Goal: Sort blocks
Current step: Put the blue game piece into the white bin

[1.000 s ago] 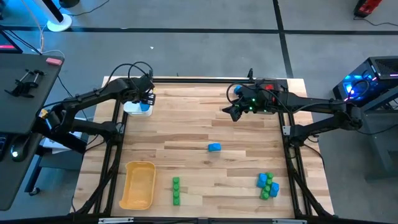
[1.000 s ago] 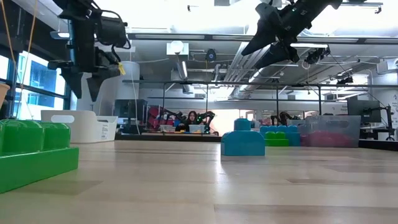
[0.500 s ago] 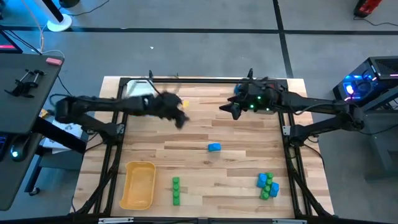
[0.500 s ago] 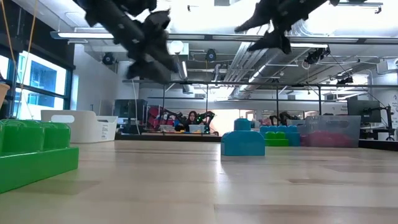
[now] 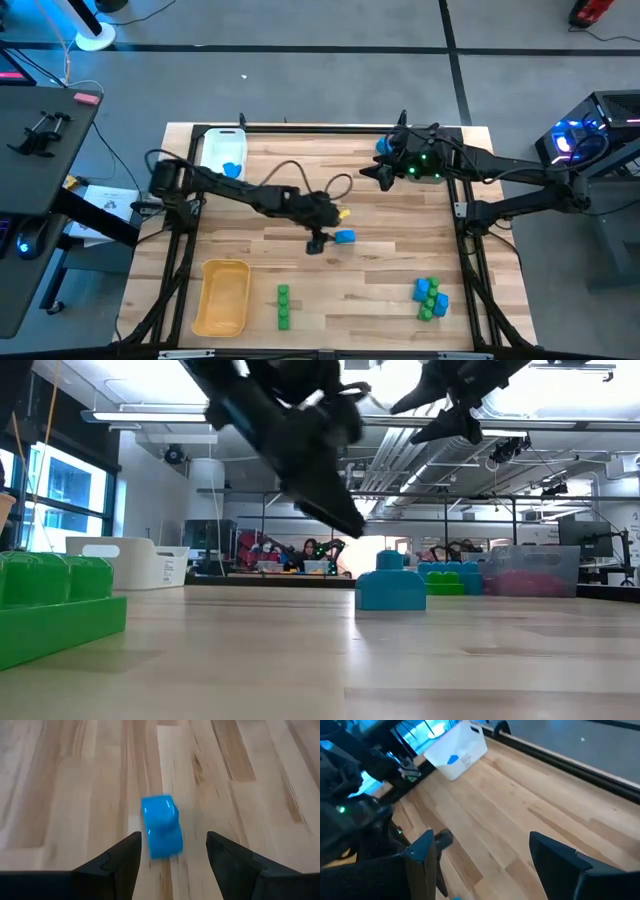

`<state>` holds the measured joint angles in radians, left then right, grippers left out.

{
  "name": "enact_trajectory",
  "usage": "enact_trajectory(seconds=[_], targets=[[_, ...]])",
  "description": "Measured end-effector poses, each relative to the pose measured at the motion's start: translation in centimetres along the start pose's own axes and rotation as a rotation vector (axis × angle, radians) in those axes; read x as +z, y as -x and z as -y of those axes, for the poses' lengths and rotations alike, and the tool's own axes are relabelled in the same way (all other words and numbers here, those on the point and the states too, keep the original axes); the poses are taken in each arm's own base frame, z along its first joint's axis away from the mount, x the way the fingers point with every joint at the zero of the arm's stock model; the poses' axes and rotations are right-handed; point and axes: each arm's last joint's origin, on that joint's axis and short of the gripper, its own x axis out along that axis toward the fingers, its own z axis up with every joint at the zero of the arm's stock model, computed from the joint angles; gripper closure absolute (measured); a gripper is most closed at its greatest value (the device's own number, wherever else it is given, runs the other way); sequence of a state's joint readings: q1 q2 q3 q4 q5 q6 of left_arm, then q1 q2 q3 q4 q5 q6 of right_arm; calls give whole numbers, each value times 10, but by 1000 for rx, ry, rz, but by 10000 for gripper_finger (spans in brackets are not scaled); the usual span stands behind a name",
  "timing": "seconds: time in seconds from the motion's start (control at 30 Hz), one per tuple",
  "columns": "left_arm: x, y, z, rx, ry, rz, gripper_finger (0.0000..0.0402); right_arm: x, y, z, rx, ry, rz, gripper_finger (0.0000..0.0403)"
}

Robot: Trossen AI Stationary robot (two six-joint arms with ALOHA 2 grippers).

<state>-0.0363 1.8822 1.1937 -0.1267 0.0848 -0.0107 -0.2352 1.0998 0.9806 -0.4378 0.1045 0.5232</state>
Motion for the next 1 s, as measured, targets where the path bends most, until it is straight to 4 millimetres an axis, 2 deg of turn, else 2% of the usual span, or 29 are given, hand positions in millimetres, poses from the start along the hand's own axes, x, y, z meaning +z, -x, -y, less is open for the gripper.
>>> enact_trajectory(seconds=[0.17,0.33,0.53,0.67,0.83,1.0], targets=[[6,-26,1,58,89,-7,190,-1,0,0,-5,1,-8,178],[3,-40,-3,131,111,-29,190,-1,0,0,-4,1,-8,178],[2,-41,-2,72,166,-38,190,-1,0,0,-5,7,-9,178],[1,-44,-2,110,175,-36,190,-1,0,0,-5,9,-10,178],[-2,-44,-4,135,292,-46,190,-1,0,1,-7,11,-13,178],[-1,-44,0,205,275,-33,190,-1,0,1,-7,28,-13,178]])
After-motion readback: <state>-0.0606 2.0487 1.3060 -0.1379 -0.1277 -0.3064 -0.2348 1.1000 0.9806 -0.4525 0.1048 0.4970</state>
